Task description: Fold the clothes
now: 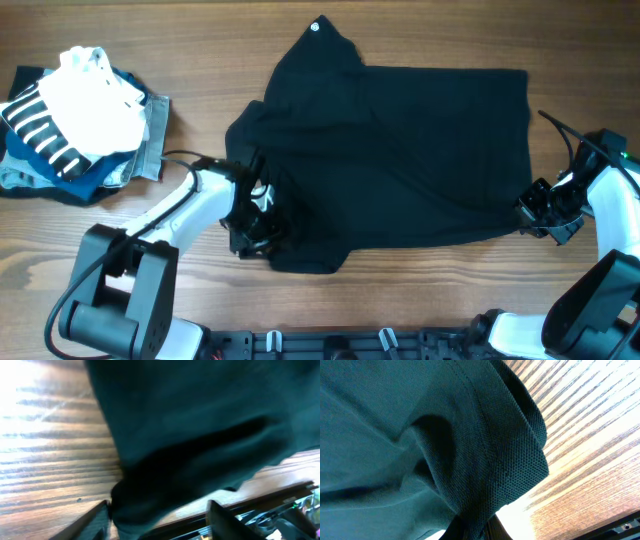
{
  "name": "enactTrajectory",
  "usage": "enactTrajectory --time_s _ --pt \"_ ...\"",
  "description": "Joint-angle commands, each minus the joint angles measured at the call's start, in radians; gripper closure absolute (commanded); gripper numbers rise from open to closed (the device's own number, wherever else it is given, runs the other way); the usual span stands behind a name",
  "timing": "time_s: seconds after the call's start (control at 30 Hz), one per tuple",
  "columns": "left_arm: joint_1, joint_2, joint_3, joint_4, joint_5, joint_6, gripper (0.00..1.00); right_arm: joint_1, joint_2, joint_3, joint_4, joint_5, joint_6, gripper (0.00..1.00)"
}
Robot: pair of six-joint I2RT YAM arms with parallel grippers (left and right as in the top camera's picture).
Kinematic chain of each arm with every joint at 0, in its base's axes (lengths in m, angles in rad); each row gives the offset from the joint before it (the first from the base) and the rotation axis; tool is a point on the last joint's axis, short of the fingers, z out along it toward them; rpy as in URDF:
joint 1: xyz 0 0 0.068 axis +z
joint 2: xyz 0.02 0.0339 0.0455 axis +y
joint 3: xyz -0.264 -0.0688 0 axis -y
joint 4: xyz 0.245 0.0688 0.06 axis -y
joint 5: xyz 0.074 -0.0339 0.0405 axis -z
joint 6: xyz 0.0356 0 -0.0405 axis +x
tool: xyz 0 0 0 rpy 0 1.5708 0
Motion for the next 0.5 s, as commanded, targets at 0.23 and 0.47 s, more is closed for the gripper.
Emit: enactTrajectory --time_s 0.23,0.47 --pt "-0.004 0.015 -0.047 0.024 0.143 -0.051 0.96 -0.004 -0.011 0.008 0.01 -0.015 -0.021 0.94" --pt "0.085 -0.016 -0.008 -0.02 0.21 0.039 0.96 -0.004 -0.011 0.008 0.006 -0.015 -0.038 0.96"
